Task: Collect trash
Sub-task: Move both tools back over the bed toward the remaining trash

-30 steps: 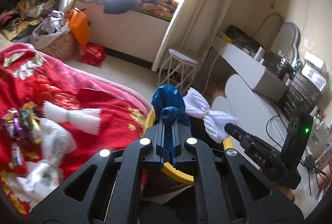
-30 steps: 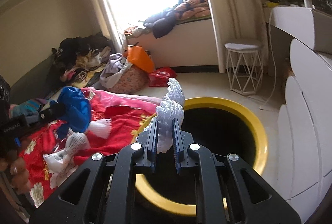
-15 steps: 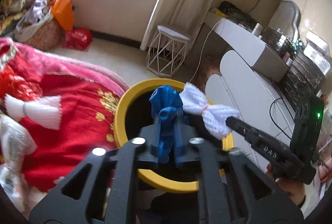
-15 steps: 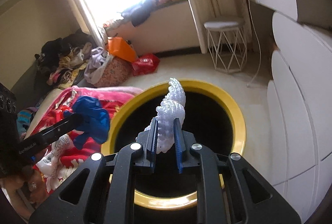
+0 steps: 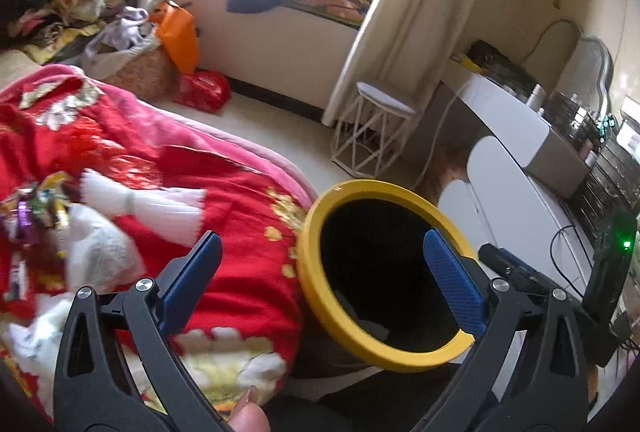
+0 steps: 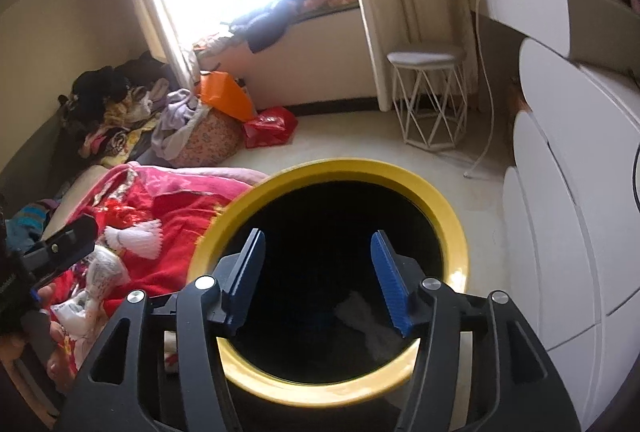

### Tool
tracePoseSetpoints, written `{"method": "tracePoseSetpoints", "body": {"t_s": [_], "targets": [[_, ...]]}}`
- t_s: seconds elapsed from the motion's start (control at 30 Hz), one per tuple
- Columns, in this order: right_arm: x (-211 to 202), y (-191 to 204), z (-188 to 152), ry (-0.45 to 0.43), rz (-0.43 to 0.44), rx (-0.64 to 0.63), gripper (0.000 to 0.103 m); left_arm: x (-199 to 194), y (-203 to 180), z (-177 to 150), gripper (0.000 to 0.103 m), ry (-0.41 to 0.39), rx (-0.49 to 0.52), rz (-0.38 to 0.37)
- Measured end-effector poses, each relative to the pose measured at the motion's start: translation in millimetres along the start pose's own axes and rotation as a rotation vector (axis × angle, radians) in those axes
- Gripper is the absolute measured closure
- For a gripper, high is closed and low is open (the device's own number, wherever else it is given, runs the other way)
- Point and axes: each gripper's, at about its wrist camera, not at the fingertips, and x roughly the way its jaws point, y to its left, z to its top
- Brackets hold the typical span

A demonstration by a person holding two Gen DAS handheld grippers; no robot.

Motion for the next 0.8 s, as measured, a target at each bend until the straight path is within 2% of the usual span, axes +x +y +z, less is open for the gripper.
{"method": "tracePoseSetpoints", "body": {"t_s": [0.2,0.4,0.8], "targets": [[-8.8,27.5,1.5,-0.048,0.062,-0.050,0.040,-30.2,14.4,0.5,0.011,-0.057,0.002,0.054],[-12.6,60.0,-0.4,-0.056,0.119,-0.114,0.034,-59.2,36.4,0.8,0.011,-0.116,-0.021,0.108],[-14.5,118.8,-7.6,-0.041,0.197,-0.222,0.033,-90.1,72.4,-3.6,0.011,-0.162,-0.098,0.172]]}}
